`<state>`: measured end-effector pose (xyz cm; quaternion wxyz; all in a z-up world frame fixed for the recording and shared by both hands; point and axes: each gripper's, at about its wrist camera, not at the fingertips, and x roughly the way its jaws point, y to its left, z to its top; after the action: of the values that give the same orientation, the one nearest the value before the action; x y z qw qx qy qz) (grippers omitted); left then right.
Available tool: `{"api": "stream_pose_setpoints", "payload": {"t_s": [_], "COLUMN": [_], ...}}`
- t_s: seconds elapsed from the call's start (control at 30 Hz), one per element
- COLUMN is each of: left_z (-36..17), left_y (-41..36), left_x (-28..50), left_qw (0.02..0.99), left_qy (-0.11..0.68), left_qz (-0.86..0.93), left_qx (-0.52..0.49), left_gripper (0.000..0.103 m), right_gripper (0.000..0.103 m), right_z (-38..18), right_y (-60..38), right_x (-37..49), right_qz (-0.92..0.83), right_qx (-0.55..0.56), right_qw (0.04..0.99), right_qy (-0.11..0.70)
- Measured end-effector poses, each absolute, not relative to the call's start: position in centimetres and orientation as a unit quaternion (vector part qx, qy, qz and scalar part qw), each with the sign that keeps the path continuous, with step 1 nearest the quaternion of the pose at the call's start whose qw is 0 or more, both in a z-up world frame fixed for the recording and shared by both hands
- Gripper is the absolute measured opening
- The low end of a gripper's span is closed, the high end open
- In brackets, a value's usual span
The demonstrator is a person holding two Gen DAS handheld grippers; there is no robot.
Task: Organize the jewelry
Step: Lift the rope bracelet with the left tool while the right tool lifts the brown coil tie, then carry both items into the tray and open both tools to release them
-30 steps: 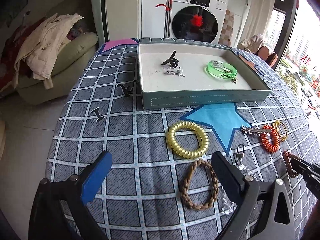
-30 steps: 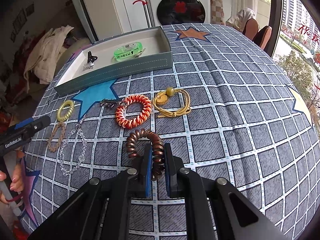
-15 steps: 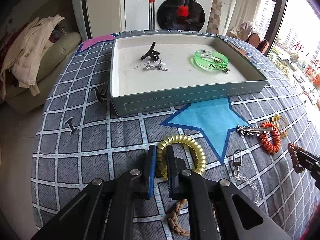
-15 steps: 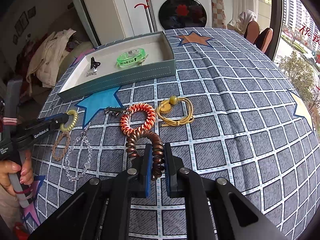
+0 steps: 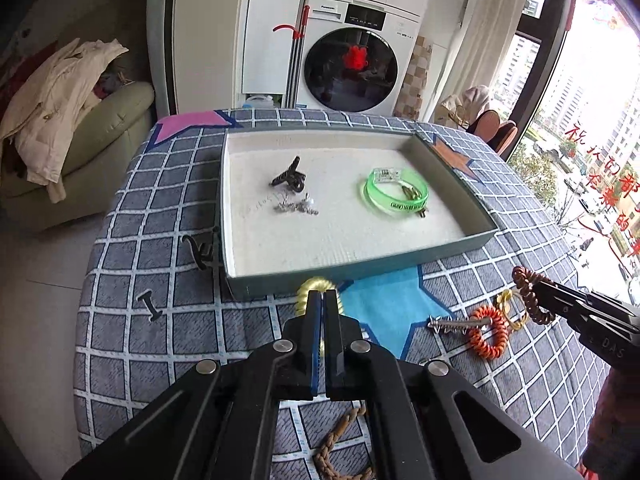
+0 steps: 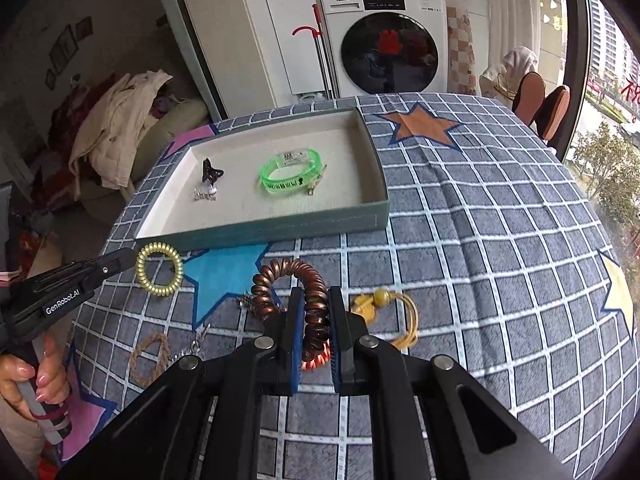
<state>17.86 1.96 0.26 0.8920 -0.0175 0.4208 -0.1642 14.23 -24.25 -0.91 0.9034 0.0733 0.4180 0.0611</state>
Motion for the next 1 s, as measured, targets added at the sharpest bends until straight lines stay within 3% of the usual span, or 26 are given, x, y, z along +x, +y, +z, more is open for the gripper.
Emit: {"api": "stream_pose_setpoints", "payload": {"t_s": [0.3, 0.87, 0.9, 0.93, 0.97, 1.0], "left_z": [1.6, -4.5, -4.5, -4.5, -4.4, -4.3], "left_y": [2.1, 4.7, 4.8, 4.8, 4.8, 4.9], "left_x": [20.5, 18.8, 18.8, 18.8, 18.8, 18.5], "left_qw": [0.901, 0.867, 0.866, 0.865, 0.865, 0.872], "left_qy": [0.406, 0.484, 0.485, 0.487, 0.489, 0.477], "left_qz": [-0.154, -0.1, -0.099, -0.097, -0.095, -0.084], "left_qx": [-0.006, -0.063, -0.067, -0.068, -0.069, -0.07], "left_gripper": [0.021, 0.022, 0.027, 0.072, 0.103, 0.103], "right_gripper": [0.012, 0.012, 0.012, 0.012, 0.012, 0.012], "right_z": [0.2, -0.8, -0.8, -0.7, -0.7, -0.6], "right_y": [-22.8, -20.2, -20.2, -20.2, -20.2, -20.1], "right_x": [20.0, 18.9, 18.7, 18.6, 18.4, 18.3], "right_qz": [0.077, 0.117, 0.118, 0.119, 0.12, 0.12], "right_qx": [0.074, 0.075, 0.075, 0.075, 0.076, 0.077], "right_qw": [0.905, 0.898, 0.898, 0.898, 0.898, 0.897], "right_qy": [0.411, 0.418, 0.418, 0.418, 0.417, 0.417]}}
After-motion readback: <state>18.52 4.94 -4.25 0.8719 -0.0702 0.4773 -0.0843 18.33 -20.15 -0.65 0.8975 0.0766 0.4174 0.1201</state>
